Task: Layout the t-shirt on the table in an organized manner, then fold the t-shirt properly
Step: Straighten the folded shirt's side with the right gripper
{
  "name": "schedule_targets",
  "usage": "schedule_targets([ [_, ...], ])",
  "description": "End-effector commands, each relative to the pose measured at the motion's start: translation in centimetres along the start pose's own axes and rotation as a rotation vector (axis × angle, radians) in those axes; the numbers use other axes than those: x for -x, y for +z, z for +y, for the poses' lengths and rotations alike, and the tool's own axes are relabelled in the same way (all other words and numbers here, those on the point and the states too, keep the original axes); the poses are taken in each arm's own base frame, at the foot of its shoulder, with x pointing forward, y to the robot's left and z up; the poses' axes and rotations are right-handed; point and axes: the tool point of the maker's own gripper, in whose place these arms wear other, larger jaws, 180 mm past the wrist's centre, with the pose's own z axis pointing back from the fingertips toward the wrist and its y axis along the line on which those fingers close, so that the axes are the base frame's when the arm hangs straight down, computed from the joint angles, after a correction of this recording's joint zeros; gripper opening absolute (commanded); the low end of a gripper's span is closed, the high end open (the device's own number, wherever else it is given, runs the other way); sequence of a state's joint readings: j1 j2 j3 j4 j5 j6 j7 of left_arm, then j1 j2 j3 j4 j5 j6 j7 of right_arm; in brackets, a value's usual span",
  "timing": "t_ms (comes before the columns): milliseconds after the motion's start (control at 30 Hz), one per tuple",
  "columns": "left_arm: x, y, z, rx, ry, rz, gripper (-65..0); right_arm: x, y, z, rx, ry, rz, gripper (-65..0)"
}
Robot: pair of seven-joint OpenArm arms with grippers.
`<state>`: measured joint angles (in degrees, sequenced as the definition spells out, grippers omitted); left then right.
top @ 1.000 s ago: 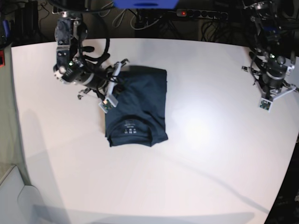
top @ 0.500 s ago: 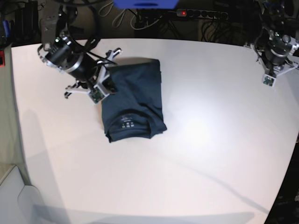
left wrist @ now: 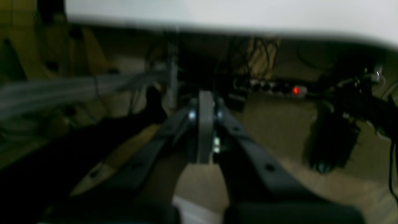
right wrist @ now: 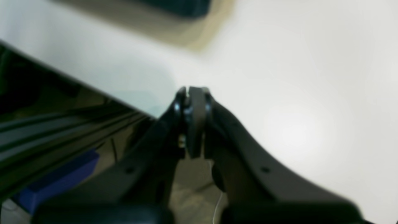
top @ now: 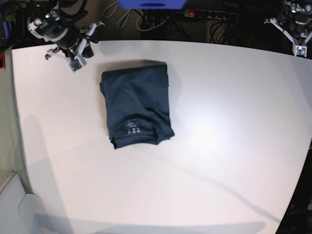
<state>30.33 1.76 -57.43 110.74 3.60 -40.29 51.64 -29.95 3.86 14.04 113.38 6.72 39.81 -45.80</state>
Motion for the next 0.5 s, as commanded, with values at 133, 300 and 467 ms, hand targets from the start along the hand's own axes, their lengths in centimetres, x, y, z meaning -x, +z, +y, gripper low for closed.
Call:
schedule_targets([
  [133,2.4,0.8,1.1,-0.032,0.040,0.039,-65.0,-4.0,-1.4,-2.1,0.017,0.018,-0.104,-65.0],
  [300,5.5,0.9,2.4,-0.058,0.098,0.107,-65.0,-4.7,-2.6,-4.0,0.029,0.019,-0.098,-65.0],
  [467,7.4,0.3,3.6,-0.069,0.142,0.152,-65.0,-4.6,-4.8,-2.8,-0.033,0.011,-0.076,-65.0],
])
